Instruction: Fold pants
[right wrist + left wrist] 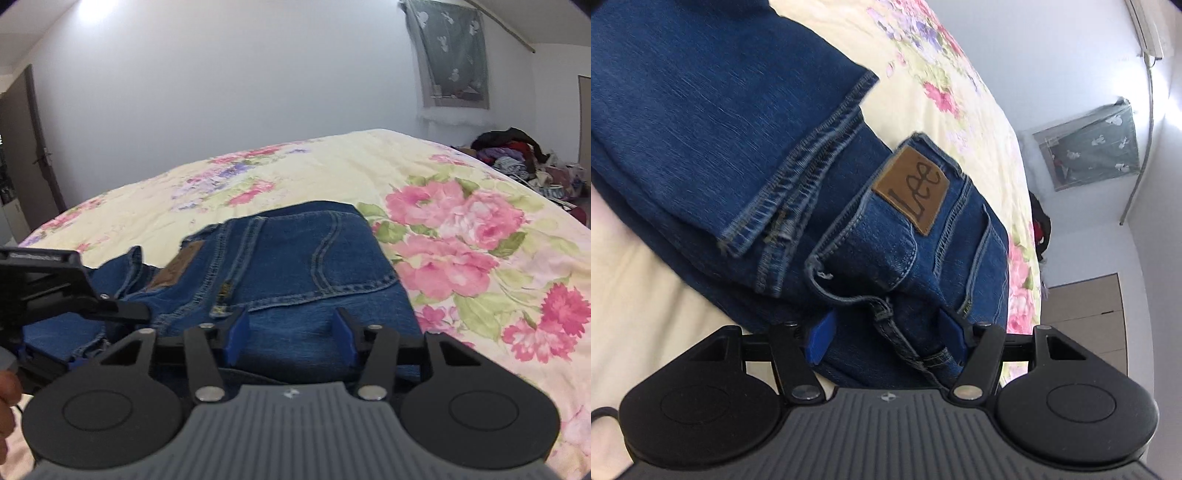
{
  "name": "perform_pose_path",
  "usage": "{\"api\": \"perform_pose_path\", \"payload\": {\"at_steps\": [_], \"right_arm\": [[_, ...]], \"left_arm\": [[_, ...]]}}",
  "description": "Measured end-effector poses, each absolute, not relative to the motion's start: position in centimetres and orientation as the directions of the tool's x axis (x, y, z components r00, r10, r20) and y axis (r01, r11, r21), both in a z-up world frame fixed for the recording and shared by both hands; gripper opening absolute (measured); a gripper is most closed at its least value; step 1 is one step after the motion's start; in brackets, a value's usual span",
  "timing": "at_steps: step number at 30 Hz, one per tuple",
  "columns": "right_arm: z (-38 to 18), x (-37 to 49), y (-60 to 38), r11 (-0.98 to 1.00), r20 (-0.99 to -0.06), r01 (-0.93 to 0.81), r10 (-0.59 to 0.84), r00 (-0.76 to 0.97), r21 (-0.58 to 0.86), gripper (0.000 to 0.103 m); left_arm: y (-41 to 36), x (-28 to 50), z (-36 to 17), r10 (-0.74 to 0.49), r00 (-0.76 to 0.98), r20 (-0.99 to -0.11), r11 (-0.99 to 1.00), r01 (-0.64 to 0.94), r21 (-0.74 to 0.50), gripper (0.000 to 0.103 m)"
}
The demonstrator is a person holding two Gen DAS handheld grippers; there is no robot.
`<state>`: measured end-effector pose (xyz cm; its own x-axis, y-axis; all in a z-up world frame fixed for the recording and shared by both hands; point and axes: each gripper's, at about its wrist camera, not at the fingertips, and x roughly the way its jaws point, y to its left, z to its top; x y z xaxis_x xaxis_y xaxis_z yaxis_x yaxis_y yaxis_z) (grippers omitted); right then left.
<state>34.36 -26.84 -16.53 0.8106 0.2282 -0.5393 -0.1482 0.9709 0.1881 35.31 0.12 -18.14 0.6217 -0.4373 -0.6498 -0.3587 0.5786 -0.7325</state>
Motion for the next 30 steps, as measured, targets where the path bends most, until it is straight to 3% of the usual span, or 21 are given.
{"api": "perform_pose_path", "payload": {"at_steps": [5, 8, 10, 12, 19, 24, 30], "right_arm": [[-17.5, 34.7, -25.6, 0.983, -0.574, -0.167, 0.183, 0.798, 0.081, 0.043], [-17.4, 34.8, -26.2, 0.977, -0.571, -0.166, 0.211, 0.793, 0.130, 0.044], [-17.4, 34.9, -26.6, 0.974, -0.572, -0.162, 0.223, 0.790, 0.156, 0.045], [-17.3, 34.8, -26.6, 0.973, -0.568, -0.165, 0.228, 0.791, 0.162, 0.045], [-17.0, 34.6, -26.6, 0.962, -0.540, -0.193, 0.269, 0.797, 0.194, 0.045], [-16.2, 34.0, -26.3, 0.951, -0.492, -0.236, 0.305, 0.816, 0.199, 0.045], [-16.4, 34.0, -25.3, 0.942, -0.504, -0.287, 0.336, 0.796, 0.175, 0.045]], "left_arm": [[-0.1, 36.8, -18.4, -0.435, 0.611, -0.662, 0.590, -0.362, -0.722, 0.074], [0.5, 37.4, -18.8, -0.458, 0.607, -0.649, 0.552, -0.378, -0.743, 0.075], [0.8, 37.6, -18.8, -0.465, 0.610, -0.642, 0.540, -0.379, -0.751, 0.067], [0.6, 37.5, -18.3, -0.430, 0.618, -0.658, 0.581, -0.368, -0.726, 0.040], [-0.1, 36.3, -16.1, -0.419, 0.671, -0.612, 0.627, -0.274, -0.729, 0.014], [-0.4, 34.7, -14.6, -0.401, 0.703, -0.587, 0.666, -0.217, -0.714, 0.013], [-0.2, 34.2, -17.9, -0.381, 0.644, -0.664, 0.682, -0.288, -0.672, 0.014]]}}
